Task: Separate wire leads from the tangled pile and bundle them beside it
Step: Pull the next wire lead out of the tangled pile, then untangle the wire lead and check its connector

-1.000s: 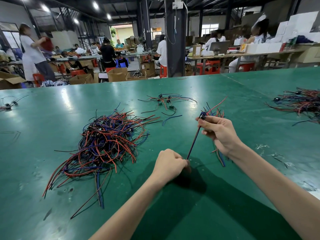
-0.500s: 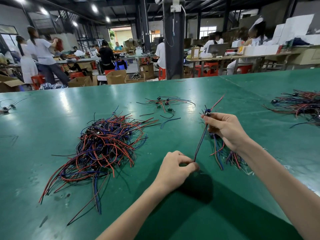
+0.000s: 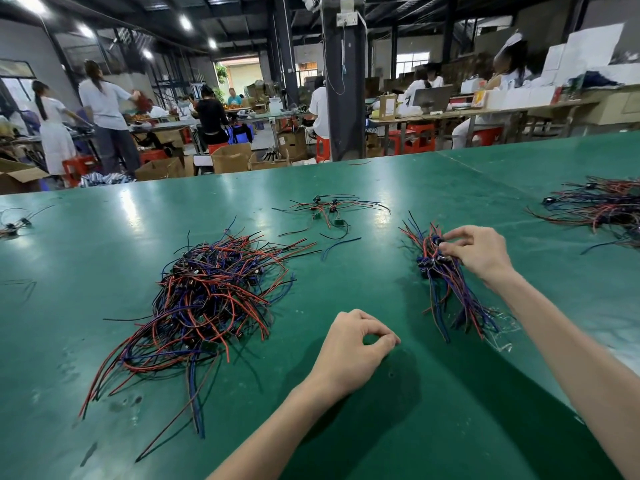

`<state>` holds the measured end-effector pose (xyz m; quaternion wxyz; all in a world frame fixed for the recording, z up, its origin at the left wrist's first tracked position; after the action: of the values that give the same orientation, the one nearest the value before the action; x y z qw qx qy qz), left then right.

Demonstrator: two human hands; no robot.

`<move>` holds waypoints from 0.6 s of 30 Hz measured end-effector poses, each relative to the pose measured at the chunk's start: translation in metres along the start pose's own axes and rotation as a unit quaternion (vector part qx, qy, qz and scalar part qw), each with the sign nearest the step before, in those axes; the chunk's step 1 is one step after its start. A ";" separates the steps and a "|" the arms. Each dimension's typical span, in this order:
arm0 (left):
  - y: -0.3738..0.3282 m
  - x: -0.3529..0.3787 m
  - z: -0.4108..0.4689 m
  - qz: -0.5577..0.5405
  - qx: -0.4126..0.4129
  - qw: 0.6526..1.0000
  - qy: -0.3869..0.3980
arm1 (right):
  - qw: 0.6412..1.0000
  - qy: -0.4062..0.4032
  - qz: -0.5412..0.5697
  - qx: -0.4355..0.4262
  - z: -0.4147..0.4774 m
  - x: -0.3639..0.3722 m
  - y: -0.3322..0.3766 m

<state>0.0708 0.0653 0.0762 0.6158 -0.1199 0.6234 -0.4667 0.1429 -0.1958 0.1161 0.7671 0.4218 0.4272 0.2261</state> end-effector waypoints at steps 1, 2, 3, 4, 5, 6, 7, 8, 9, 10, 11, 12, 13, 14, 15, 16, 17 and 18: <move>0.000 0.000 0.000 0.004 0.002 1.000 -0.003 | 1.000 -0.007 -0.015 -0.006 -0.001 0.000 0.000; 0.000 -0.001 0.000 0.007 0.005 1.000 -0.007 | 0.999 -0.008 -0.037 -0.013 -0.002 0.002 0.000; -0.001 -0.001 0.000 0.012 0.010 1.000 -0.012 | 0.998 -0.004 -0.061 -0.022 -0.004 0.004 0.000; -0.002 -0.003 -0.001 0.020 0.020 0.999 -0.019 | 0.996 0.002 -0.083 -0.029 -0.006 0.007 0.001; -0.005 -0.004 -0.002 0.038 0.035 0.998 -0.029 | 0.994 0.008 -0.100 -0.034 -0.008 0.009 0.001; -0.008 -0.005 -0.003 0.069 0.055 0.995 -0.039 | 0.993 0.011 -0.112 -0.037 -0.010 0.011 0.002; -0.011 -0.006 -0.004 0.108 0.076 0.990 -0.047 | 0.991 0.012 -0.125 -0.040 -0.012 0.012 0.004; -0.014 -0.006 -0.005 0.147 0.095 0.983 -0.054 | 0.989 0.009 -0.141 -0.045 -0.015 0.012 0.007; -0.016 -0.006 -0.006 0.178 0.110 0.976 -0.061 | 0.985 0.005 -0.163 -0.053 -0.018 0.012 0.012; -0.018 -0.007 -0.007 0.196 0.119 0.971 -0.068 | 0.980 0.000 -0.188 -0.067 -0.022 0.014 0.018; -0.018 -0.009 -0.007 0.204 0.121 0.969 -0.074 | 0.974 -0.005 -0.210 -0.085 -0.027 0.015 0.025; -0.018 -0.011 -0.007 0.209 0.120 0.967 -0.082 | 0.969 -0.011 -0.222 -0.104 -0.034 0.019 0.033; -0.018 -0.014 -0.006 0.217 0.118 0.965 -0.093 | 0.967 -0.014 -0.223 -0.125 -0.042 0.024 0.042; -0.018 -0.018 -0.006 0.230 0.116 0.960 -0.105 | 0.965 -0.010 -0.217 -0.145 -0.051 0.030 0.050; -0.018 -0.022 -0.005 0.244 0.117 0.956 -0.118 | 0.964 0.002 -0.207 -0.166 -0.062 0.039 0.058; -0.019 -0.025 -0.005 0.256 0.118 0.951 -0.130 | 0.962 0.022 -0.198 -0.188 -0.073 0.051 0.065; -0.020 -0.028 -0.005 0.265 0.119 0.947 -0.140 | 0.957 0.047 -0.194 -0.209 -0.085 0.064 0.070; -0.021 -0.030 -0.005 0.270 0.119 0.944 -0.148 | 0.951 0.072 -0.198 -0.225 -0.096 0.078 0.073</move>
<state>0.0639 0.0779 0.1109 0.8142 0.0594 0.4737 -0.3304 0.1041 -0.0578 0.1140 0.8388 0.1282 0.4942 0.1893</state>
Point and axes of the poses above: each hand's wrist, its own z-axis towards the middle knuckle, its own x-axis out of the palm, y = z × x, the point moved 9 cm from there along z, towards the middle knuckle, and after that the axes turned 4 degrees about z, right-handed, at the moved point
